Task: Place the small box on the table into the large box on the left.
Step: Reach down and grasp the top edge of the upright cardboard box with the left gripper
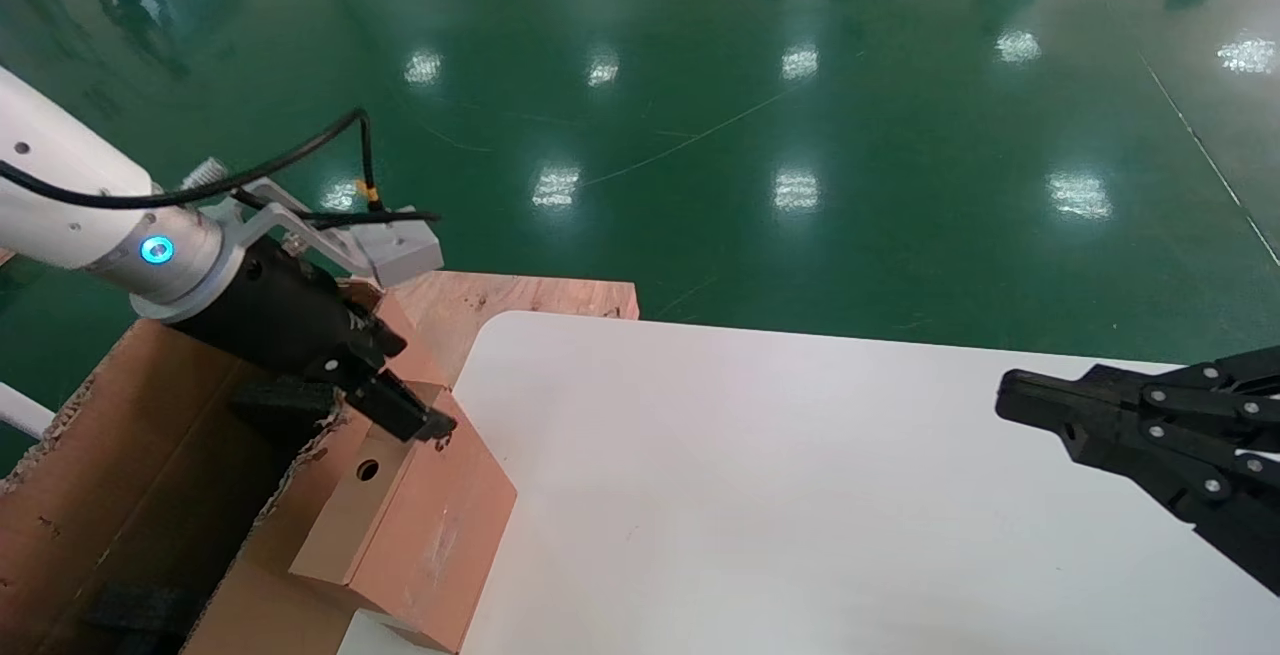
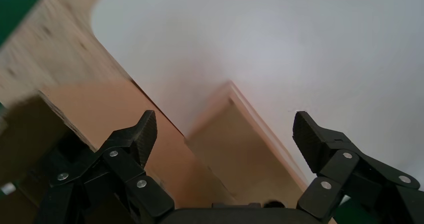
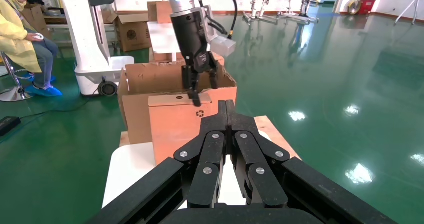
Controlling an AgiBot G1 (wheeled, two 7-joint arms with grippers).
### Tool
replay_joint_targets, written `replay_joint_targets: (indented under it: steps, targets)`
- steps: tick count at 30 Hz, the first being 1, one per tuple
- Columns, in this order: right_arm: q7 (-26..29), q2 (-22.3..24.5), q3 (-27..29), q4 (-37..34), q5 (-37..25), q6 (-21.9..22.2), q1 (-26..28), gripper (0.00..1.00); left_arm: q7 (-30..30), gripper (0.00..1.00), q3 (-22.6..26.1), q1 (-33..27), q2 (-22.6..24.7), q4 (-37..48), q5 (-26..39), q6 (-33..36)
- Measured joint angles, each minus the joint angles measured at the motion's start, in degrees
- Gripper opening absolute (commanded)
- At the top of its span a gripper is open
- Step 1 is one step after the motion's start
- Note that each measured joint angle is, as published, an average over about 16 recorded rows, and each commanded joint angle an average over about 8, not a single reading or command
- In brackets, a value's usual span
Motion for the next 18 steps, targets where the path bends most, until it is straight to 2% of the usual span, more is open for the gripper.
replay_joint_targets:
  steps: [10, 18]
  targets:
    - [0.0, 0.0, 0.0, 0.0, 0.0, 0.0, 0.0, 0.00, -4.6, 1.00, 14.9, -6.5, 0.7, 1.7, -4.8, -0.1]
    - [0.0, 0.0, 0.0, 0.0, 0.0, 0.0, 0.0, 0.00, -5.2, 1.00, 23.3, -10.1, 1.6, 3.8, -9.2, -0.5]
